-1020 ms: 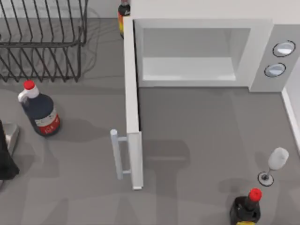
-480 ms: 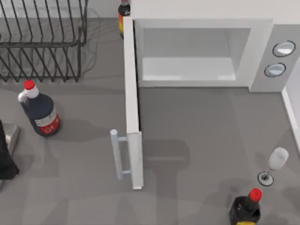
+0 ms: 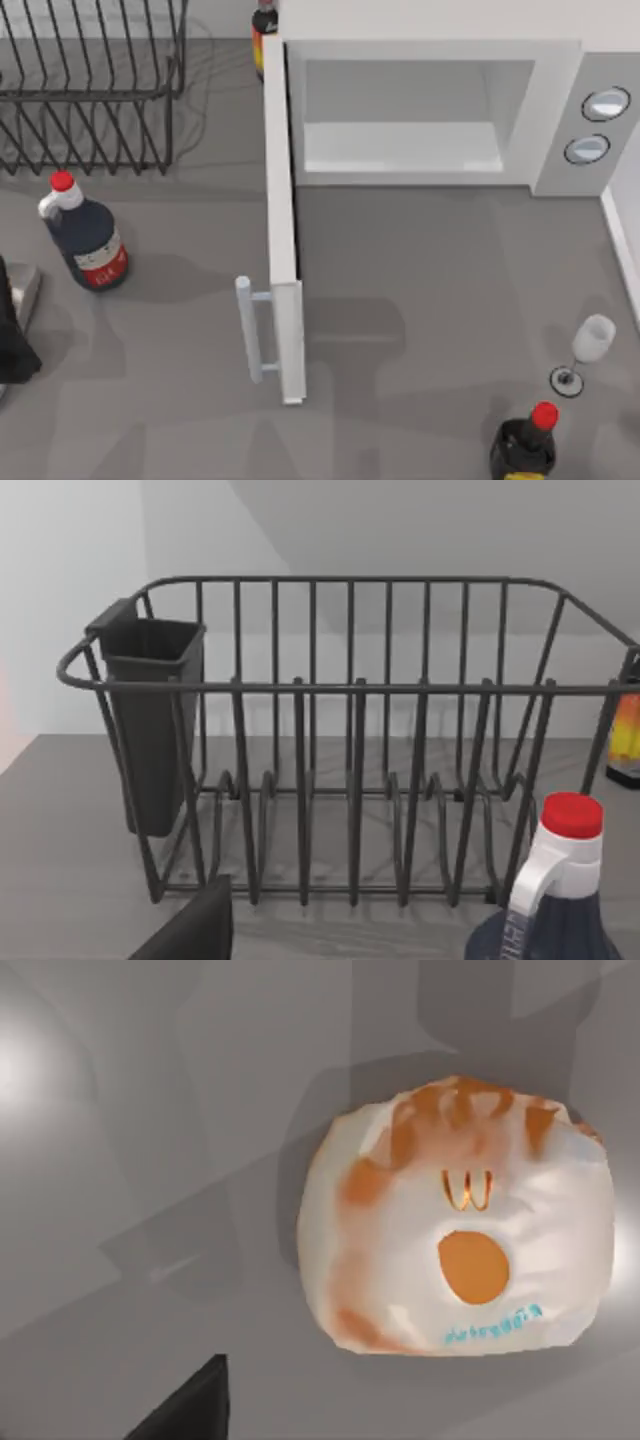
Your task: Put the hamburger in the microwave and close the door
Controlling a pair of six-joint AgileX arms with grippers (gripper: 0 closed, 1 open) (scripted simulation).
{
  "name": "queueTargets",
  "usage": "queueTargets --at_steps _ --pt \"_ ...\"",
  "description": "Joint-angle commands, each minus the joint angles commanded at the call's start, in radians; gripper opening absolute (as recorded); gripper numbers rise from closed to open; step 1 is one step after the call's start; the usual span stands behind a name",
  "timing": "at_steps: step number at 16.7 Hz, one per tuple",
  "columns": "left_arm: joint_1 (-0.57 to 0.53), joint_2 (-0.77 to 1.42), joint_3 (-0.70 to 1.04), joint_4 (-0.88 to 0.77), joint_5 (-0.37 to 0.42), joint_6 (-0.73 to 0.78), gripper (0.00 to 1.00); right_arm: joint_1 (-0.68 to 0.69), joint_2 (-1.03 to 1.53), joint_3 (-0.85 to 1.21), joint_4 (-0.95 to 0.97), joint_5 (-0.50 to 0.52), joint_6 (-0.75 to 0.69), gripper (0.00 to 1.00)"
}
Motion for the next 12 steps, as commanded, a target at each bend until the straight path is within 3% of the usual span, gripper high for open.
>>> queueTargets --at_steps 8,12 --pt "0.0 0.0 0.0 0.0 0.0 0.0 1.0 -0.002 0.014 -0.01 0.014 -0.001 -0.004 1.0" --pt "0.0 0.0 0.0 0.0 0.0 0.0 1.0 0.0 0.085 -0.083 0.158 -0.001 -0.002 1.0"
